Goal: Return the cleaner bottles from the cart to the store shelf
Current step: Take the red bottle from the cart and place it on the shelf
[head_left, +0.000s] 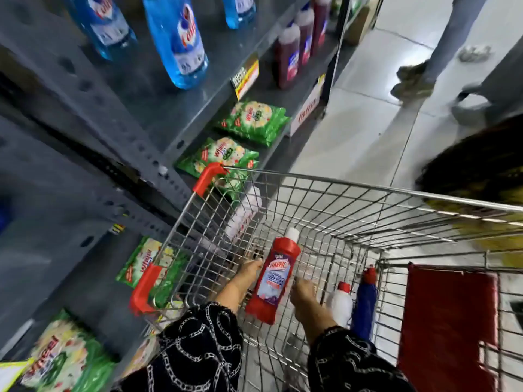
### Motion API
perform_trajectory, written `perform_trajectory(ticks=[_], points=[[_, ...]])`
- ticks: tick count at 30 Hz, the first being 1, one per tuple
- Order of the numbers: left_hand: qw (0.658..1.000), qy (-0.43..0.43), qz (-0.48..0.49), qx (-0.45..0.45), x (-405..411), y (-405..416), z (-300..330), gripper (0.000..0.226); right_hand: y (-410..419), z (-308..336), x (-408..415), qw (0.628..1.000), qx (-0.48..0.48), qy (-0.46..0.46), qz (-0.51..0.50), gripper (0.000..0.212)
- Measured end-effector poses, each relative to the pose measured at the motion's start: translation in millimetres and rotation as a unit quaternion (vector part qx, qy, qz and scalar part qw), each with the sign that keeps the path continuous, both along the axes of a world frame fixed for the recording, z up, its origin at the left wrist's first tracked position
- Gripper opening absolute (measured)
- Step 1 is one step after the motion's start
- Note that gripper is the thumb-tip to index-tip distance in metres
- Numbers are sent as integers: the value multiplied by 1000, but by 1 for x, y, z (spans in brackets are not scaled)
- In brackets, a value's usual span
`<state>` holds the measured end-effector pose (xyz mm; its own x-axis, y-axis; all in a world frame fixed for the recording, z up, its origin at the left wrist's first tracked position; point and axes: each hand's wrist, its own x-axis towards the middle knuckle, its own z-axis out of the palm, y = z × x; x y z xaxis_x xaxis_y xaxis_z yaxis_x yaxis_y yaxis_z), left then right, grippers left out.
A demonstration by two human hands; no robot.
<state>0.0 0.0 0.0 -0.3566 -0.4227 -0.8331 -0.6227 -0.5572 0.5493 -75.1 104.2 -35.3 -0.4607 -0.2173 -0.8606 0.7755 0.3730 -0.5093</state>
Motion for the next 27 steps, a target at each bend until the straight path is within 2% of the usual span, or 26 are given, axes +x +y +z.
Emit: perform_trajectory(ticks=[3,5,10,13,16,18,22,25,27], points=[[999,-9,-41,5,-2,0,-13,30,-8,-21,-1,998,30,-40,27,23],[998,16,-47,25,1,-1,-19,29,-8,-52,0,998,19,-41,34,23],[998,13,-14,55,3,-2,-42,31,-7,-40,8,994,-42,-42,87,31],[999,-30,2,23,-3,-7,-48,34,-7,-26,13,994,-55,-36,87,30],[1000,4,6,2,0,-14,-50,31,-5,-4,13,991,-82,-2,108,36],[999,33,4,-1,4,-16,-25,28,-4,15,9,983,-102,50,141,38],[996,87,-1,-36,13,-22,49,17,-6,73,4,967,-118,150,171,20],[986,147,14,-75,36,-24,100,29,-6,126,12,946,-164,209,184,20],[974,199,29,-103,57,-21,138,13,-5,164,25,928,-203,248,187,20]])
